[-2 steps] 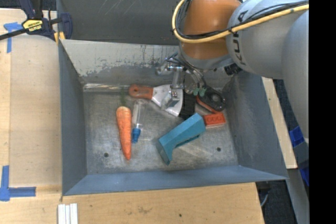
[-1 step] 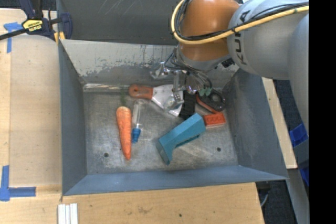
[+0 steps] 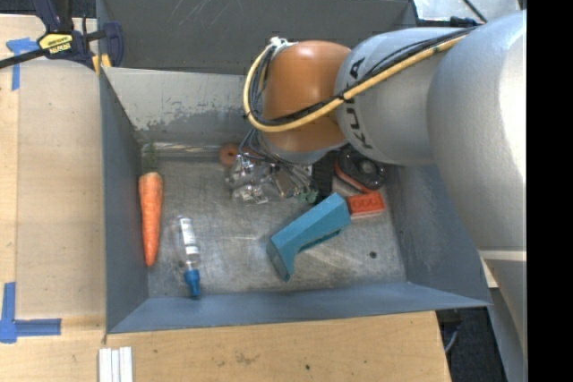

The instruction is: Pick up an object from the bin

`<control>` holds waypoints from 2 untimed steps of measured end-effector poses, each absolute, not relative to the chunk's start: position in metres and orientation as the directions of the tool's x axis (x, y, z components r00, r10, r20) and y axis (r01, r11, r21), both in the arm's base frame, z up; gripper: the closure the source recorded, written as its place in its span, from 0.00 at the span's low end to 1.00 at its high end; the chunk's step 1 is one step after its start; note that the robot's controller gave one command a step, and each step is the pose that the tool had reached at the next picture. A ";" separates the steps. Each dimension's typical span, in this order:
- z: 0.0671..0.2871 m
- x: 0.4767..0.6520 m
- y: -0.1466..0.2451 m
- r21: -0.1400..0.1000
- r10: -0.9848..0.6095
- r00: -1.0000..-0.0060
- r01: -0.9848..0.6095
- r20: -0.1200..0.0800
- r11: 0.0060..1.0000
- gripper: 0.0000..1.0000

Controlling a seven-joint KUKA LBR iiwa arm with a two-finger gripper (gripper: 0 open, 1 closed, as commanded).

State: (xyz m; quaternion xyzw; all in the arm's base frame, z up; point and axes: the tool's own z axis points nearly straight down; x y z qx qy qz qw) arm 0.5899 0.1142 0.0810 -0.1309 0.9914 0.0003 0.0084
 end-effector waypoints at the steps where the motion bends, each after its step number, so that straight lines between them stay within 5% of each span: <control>1: 0.081 0.590 0.114 -0.001 -0.259 -0.966 -0.259 -0.017 0.966 1.00; 2: 0.102 0.548 0.095 0.002 -0.296 -0.955 -0.296 0.004 0.955 1.00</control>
Offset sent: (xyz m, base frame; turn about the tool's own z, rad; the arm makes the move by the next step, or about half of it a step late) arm -0.0873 -0.0474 0.0673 -0.0771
